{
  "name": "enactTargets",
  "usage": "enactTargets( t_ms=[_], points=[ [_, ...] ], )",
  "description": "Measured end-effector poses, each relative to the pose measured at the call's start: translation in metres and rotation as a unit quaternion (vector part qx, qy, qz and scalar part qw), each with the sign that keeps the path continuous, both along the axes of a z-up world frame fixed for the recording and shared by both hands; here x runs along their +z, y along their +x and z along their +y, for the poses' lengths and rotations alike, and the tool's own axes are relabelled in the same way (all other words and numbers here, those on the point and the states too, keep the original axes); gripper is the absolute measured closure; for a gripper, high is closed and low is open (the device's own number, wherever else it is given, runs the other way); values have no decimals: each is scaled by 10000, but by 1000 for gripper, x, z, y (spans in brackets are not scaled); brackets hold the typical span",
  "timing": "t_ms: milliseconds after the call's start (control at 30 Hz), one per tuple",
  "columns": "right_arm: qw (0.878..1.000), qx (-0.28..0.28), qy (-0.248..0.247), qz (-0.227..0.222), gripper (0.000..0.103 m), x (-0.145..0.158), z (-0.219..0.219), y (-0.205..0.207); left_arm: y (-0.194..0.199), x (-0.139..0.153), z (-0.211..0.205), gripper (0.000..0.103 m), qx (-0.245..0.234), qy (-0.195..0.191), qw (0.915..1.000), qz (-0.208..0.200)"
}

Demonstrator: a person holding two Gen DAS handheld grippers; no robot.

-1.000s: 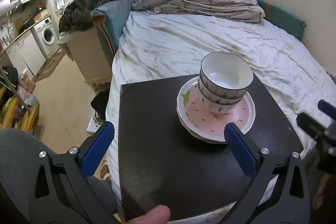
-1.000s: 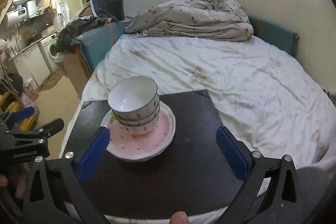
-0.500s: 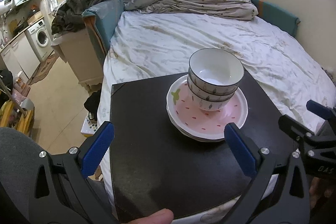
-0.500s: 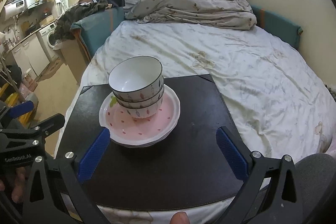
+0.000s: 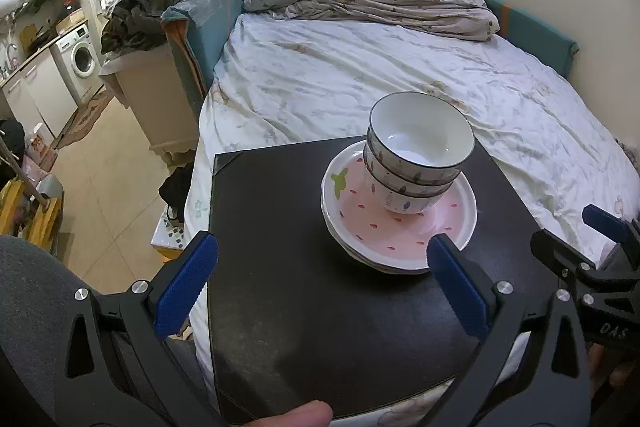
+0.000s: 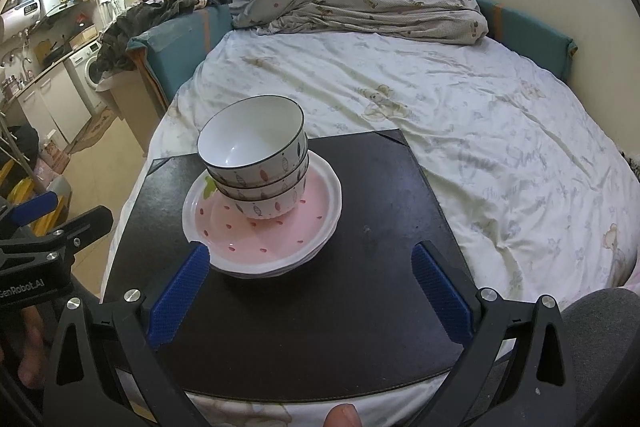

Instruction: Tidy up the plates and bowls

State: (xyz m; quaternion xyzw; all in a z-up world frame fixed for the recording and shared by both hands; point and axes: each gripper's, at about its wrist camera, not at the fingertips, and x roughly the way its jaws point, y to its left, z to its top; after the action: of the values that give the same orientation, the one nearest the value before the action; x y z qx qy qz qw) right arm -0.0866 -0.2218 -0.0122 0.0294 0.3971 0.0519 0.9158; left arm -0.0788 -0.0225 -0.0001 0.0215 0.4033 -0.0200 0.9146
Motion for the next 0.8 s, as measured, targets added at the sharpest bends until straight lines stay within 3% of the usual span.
enactTargets(
  t_ms=[667,800],
  points=[
    [10000,-20,90,14,0,-3,-3,2,-1,0,-5,0,-60,99,9999,-20],
    [9992,-32,286,262,0,-7,-4,5,-2,0,-4,0,-84,101,9999,-46]
  ],
)
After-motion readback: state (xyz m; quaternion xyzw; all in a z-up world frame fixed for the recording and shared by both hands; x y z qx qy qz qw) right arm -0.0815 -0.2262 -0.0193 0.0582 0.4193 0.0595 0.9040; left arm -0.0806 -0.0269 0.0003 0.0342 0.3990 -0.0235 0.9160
